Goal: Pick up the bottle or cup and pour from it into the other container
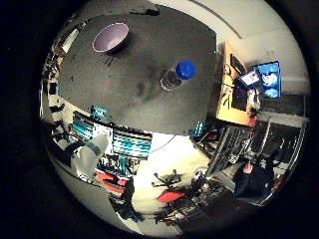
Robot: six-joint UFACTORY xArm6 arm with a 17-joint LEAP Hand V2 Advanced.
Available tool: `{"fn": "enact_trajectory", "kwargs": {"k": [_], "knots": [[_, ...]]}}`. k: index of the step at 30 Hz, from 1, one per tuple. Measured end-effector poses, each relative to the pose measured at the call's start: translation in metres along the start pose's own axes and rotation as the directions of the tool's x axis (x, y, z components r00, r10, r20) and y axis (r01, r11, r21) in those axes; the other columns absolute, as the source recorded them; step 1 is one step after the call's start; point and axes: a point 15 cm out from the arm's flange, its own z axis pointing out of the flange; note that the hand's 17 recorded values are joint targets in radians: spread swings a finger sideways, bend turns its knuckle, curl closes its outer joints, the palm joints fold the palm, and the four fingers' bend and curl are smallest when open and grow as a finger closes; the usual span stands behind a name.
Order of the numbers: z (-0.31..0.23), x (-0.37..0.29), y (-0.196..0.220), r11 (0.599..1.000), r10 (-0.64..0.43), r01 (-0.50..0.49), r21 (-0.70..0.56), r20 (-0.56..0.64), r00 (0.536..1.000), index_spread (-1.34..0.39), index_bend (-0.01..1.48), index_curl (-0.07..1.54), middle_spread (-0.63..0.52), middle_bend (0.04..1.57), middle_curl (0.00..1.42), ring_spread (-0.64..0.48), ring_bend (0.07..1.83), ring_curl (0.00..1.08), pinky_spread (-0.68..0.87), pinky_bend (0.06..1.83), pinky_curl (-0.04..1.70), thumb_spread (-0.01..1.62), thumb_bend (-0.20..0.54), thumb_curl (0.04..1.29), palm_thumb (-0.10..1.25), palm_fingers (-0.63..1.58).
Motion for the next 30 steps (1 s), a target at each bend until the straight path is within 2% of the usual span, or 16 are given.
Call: {"fn": "enact_trajectory", "kwargs": {"k": [10,13,22,30], "knots": [[-0.002,-0.007,-0.003,1.0,-0.02,0.019,0.015,0.018,1.0,-0.41,0.18,0.45,-0.12,0.31,0.41,0.04,0.51,0.11,0.52,0.75,-0.01,1.05,-0.022,0.47,0.8,0.54],[-0.006,-0.013,-0.009,0.998,-0.022,0.02,0.058,0.042,0.999,-0.4,0.18,0.43,-0.12,0.32,0.42,0.04,0.52,0.12,0.51,0.77,-0.01,1.06,-0.026,0.47,0.77,0.52],[-0.031,0.007,-0.007,0.963,0.053,-0.087,0.256,0.137,0.989,-0.39,0.19,0.41,-0.14,0.33,0.42,0.01,0.57,0.13,0.49,0.81,-0.01,1.09,-0.021,0.45,0.74,0.52],[-0.049,0.028,0.003,0.931,0.088,-0.164,0.326,0.234,0.968,-0.39,0.19,0.41,-0.13,0.35,0.42,0.01,0.58,0.13,0.48,0.83,-0.01,1.08,-0.022,0.45,0.72,0.52]]}}
